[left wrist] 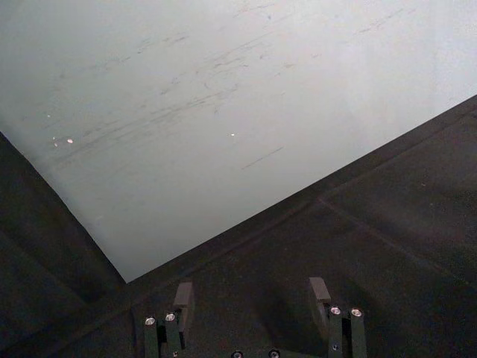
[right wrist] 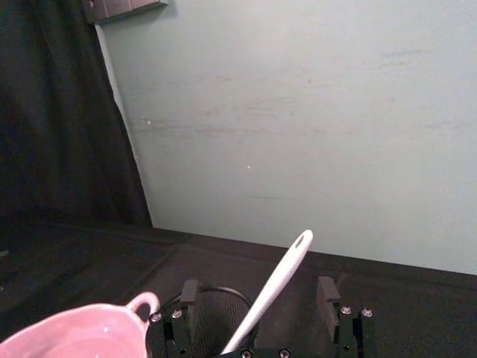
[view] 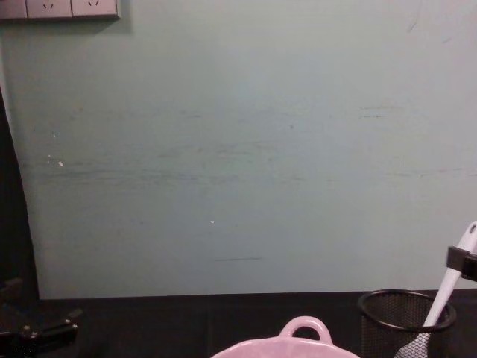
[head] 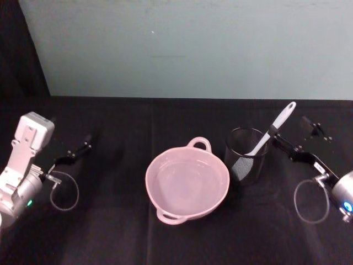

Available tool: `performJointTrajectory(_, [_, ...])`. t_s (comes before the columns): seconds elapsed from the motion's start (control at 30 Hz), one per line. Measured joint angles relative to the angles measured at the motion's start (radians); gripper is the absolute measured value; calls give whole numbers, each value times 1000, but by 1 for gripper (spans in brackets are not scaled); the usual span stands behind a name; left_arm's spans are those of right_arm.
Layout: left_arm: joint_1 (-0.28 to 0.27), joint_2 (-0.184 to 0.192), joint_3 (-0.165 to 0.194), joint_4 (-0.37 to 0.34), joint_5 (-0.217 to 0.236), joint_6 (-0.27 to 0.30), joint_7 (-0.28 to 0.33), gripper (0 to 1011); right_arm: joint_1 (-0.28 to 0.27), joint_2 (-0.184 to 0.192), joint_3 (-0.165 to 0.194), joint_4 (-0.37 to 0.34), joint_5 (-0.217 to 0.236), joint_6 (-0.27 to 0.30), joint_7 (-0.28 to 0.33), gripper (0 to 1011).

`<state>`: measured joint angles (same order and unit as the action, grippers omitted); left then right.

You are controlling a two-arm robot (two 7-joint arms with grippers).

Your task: Use the one hand to pick up the spoon and stir the clear water in the bowl.

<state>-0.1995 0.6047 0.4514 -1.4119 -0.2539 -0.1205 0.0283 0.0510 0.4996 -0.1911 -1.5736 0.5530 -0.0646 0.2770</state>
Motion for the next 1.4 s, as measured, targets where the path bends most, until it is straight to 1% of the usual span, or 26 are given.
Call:
performJointTrajectory(0.03, [0,0,0,0,0,0,0,1005,-23,4,8,-19,-13,-10,-8,1002])
performJointTrajectory(0.1, [0,0,0,0,0,0,0,1005,-47,7,18,-40,-28,-24,-17,1002])
performJointTrajectory(0.13, [0,0,0,0,0,0,0,1005,-71,10,27,-58,-44,-40,-25,1002])
performJointTrajectory(0.23, [0,0,0,0,0,0,0,1005,-105,13,42,-80,-67,-62,-40,1002])
performJointTrajectory(0.27, [0,0,0,0,0,0,0,1005,-126,14,54,-92,-80,-78,-48,1002])
performJointTrajectory(0.43, [0,0,0,0,0,0,0,1005,-175,10,89,-108,-105,-117,-70,1002])
performJointTrajectory(0.47, [0,0,0,0,0,0,0,1005,-189,6,101,-108,-112,-131,-78,1003])
performJointTrajectory(0.5, [0,0,0,0,0,0,0,1005,-189,6,101,-108,-112,-131,-78,1003])
performJointTrajectory(0.57, [0,0,0,0,0,0,0,1005,-211,-4,122,-100,-125,-157,-89,1003])
performJointTrajectory(0.6, [0,0,0,0,0,0,0,1005,-211,-4,122,-100,-125,-157,-89,1003])
performJointTrajectory(0.77, [0,0,0,0,0,0,0,1005,-229,-25,152,-57,-163,-227,-102,1003])
performJointTrajectory(0.93, [0,0,0,0,0,0,0,1005,-228,-39,171,-20,-169,-254,-101,1002])
performJointTrajectory(1.13, [0,0,0,0,0,0,0,1005,-219,-58,188,7,-161,-260,-86,1002])
performJointTrajectory(1.33, [0,0,0,0,0,0,0,1005,-207,-78,194,22,-147,-260,-63,1003])
performJointTrajectory(1.4, [0,0,0,0,0,0,0,1005,-207,-77,194,22,-147,-259,-63,1002])
